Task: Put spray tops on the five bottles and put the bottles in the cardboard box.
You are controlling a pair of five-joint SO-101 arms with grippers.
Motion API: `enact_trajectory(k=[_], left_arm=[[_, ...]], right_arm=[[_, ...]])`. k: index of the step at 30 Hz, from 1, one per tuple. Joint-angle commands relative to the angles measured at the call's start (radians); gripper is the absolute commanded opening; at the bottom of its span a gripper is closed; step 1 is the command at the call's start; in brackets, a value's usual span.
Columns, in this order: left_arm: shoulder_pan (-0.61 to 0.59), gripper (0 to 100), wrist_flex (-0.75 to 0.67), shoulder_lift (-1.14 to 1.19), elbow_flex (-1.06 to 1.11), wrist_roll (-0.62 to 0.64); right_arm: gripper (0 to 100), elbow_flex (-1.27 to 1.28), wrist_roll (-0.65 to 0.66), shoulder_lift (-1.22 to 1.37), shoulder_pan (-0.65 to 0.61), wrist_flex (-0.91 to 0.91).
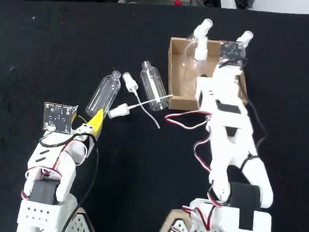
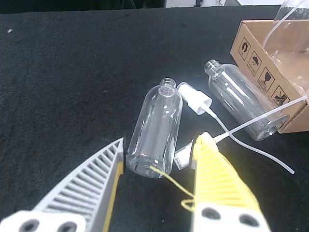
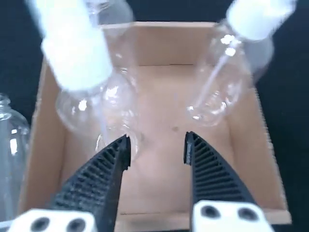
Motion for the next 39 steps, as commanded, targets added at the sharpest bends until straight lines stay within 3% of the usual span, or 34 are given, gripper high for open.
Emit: enact_trajectory(k=[1, 20, 39], left_arm=[[-0.007, 22, -0.021, -0.012, -0.007, -0.009], [-0.007, 22, -0.021, -0.012, -0.007, -0.009], [-0.007, 22, -0.021, -0.012, -0.007, -0.009]], right_arm=[[16.6, 0.010, -0.006, 0.002, -0.021, -0.066], [16.6, 0.050, -0.005, 0.002, -0.025, -0.072], [16.6, 0.031, 0.002, 0.068, -0.117, -0.104]])
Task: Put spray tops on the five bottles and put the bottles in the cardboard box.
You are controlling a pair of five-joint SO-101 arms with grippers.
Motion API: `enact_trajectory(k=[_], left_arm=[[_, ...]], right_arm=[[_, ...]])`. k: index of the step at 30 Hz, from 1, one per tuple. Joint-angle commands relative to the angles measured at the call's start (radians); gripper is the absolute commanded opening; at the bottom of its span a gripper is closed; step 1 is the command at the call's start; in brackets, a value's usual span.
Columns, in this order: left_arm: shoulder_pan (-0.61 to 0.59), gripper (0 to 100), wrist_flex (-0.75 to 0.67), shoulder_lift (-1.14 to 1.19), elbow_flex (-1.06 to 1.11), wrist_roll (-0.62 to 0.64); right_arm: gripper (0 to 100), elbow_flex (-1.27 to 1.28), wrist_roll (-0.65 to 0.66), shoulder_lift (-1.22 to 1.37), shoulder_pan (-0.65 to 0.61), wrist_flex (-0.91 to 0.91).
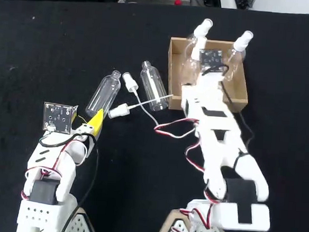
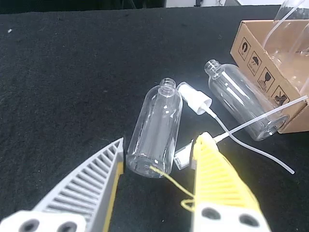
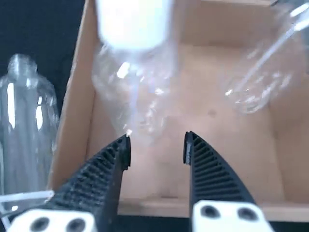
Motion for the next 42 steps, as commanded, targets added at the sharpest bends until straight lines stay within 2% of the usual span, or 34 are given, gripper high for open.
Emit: enact_trajectory(k=[1, 37, 42], left_arm=[[-0.007, 22, -0.021, -0.012, -0.007, -0.009], [-0.008, 22, -0.021, -0.012, -0.008, -0.009], [-0.008, 22, -0.021, -0.012, -0.008, -0.009]], right_arm=[[16.6, -0.044, 0.002, 0.024, -0.026, -0.057], [16.6, -0.119, -0.005, 0.102, -0.034, -0.127], [16.7, -0.093, 0.002, 0.097, -0.071, -0.129]])
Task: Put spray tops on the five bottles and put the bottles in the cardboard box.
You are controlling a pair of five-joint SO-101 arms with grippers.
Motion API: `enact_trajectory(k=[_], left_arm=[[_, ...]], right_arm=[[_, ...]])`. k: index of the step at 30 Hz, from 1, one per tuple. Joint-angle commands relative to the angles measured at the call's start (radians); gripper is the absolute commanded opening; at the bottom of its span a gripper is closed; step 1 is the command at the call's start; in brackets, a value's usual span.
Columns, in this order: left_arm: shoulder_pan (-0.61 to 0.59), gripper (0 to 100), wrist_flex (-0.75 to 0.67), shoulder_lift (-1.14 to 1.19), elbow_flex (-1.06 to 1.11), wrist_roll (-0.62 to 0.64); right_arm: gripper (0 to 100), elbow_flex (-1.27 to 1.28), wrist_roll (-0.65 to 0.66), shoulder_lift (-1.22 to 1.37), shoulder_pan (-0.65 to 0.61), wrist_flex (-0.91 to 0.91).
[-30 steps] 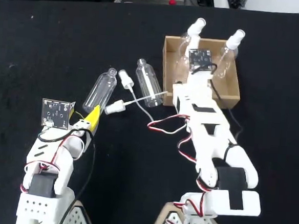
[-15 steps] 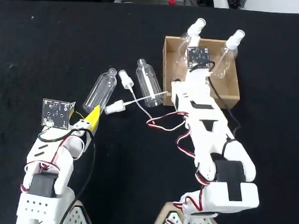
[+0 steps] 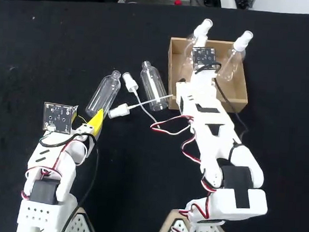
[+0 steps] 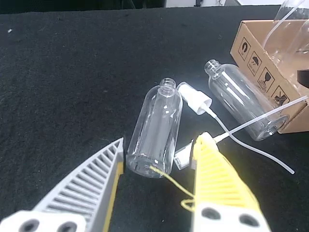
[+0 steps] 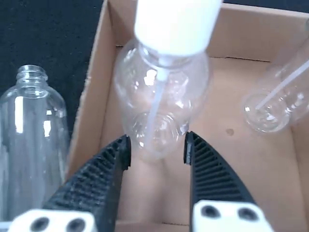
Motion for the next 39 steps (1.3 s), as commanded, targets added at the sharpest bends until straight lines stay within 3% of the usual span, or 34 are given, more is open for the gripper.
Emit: enact_trajectory(k=[1, 15, 26, 30, 34, 39], left_arm=[[-0.008, 22, -0.021, -0.012, -0.008, -0.009], [-0.008, 22, -0.021, -0.012, -0.008, -0.009], [-0.008, 22, -0.025, -0.012, -0.007, -0.009], [-0.008, 22, -0.025, -0.012, -0.007, -0.009], [-0.022, 22, -0.020, -0.012, -0.010, -0.009], [-0.133, 22, -0.021, -0.012, -0.030, 0.006]], right_arm=[[16.7, -0.033, 0.002, -0.007, -0.041, -0.028], [16.9, -0.025, 0.003, -0.015, -0.040, -0.020], [17.2, 0.077, 0.003, -0.196, -0.029, -0.018], [23.8, 0.104, 0.003, -0.222, -0.025, -0.012], [26.1, 0.082, 0.012, -0.306, 0.011, 0.173], [26.1, -0.019, 0.081, -0.515, 0.054, 0.560]])
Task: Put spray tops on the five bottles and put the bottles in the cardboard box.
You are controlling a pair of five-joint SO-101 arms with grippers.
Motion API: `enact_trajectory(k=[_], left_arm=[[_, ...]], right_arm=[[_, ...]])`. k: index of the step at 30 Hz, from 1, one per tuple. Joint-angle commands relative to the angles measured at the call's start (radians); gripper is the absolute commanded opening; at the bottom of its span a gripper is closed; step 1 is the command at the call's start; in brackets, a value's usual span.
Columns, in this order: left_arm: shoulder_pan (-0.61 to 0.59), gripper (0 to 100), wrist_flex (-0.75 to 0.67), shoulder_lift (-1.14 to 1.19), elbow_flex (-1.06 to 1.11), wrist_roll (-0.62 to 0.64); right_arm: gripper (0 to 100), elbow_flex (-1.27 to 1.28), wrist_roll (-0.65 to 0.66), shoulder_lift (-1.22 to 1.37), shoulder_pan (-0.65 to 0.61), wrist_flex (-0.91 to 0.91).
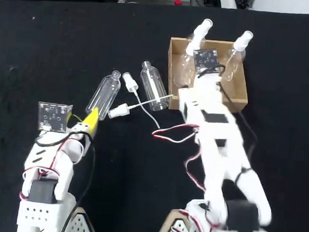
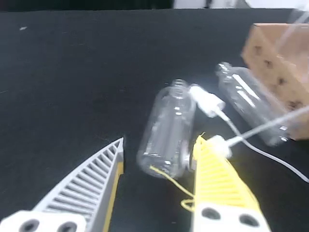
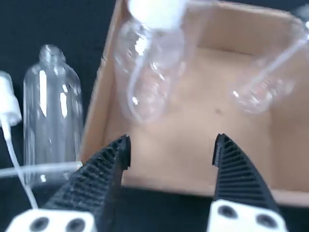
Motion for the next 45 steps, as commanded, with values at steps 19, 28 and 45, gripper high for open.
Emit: enact_trajectory(k=[19, 28, 45], left_arm=[[-0.268, 22, -0.086, -0.012, -0.016, 0.213], [-0.266, 22, -0.086, -0.012, -0.016, 0.215], [-0.266, 22, -0.084, -0.014, -0.015, 0.218]], right_arm=[[26.1, -0.575, 0.046, -0.067, -0.434, 0.747], [26.6, -1.056, -0.002, 0.484, -0.428, 0.856], [26.6, -1.590, 0.002, 0.978, -0.370, 1.026]])
